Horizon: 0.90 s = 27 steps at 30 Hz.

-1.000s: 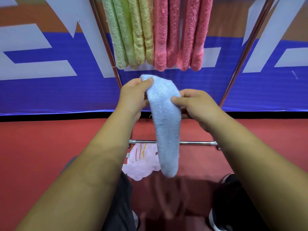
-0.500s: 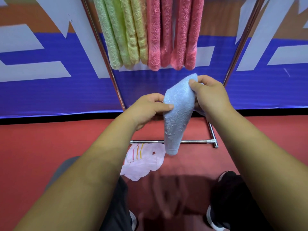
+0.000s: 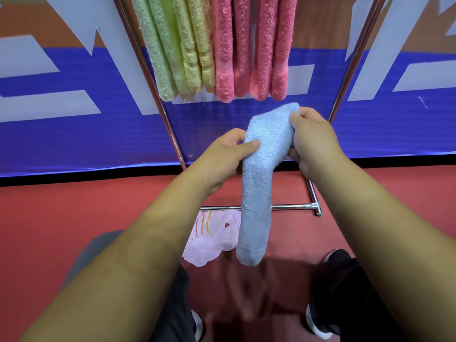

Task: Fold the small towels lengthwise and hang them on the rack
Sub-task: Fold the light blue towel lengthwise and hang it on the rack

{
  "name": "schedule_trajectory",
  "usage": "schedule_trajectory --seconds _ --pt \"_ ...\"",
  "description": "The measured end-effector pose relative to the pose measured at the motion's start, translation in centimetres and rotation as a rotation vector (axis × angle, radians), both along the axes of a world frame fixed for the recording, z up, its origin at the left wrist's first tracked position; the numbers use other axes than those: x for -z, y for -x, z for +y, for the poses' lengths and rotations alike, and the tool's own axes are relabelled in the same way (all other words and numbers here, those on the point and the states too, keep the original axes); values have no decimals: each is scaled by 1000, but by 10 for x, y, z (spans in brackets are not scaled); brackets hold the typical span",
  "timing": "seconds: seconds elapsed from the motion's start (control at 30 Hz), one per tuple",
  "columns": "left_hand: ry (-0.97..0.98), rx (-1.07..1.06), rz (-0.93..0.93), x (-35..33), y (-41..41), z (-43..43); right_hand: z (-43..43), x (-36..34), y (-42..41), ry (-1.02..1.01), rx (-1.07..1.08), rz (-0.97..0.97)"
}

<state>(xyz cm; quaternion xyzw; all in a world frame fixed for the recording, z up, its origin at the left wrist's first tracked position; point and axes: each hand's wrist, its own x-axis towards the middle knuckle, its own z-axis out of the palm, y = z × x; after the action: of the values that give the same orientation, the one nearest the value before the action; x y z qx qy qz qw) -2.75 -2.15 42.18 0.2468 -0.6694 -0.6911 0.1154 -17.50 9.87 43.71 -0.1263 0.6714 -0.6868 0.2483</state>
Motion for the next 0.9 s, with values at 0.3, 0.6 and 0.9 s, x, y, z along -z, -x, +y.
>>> schedule_trajectory --seconds 0.3,0.6,0.9 --pt "-98 67 -23 4 -6 1 0 -1 0 -32 5 -62" --pt "69 5 -38 6 -4 -2 0 0 -4 -104 -97 17" --pt "209 -216 -22 -2 -12 -17 -3 5 -15 -119 -301 -142"
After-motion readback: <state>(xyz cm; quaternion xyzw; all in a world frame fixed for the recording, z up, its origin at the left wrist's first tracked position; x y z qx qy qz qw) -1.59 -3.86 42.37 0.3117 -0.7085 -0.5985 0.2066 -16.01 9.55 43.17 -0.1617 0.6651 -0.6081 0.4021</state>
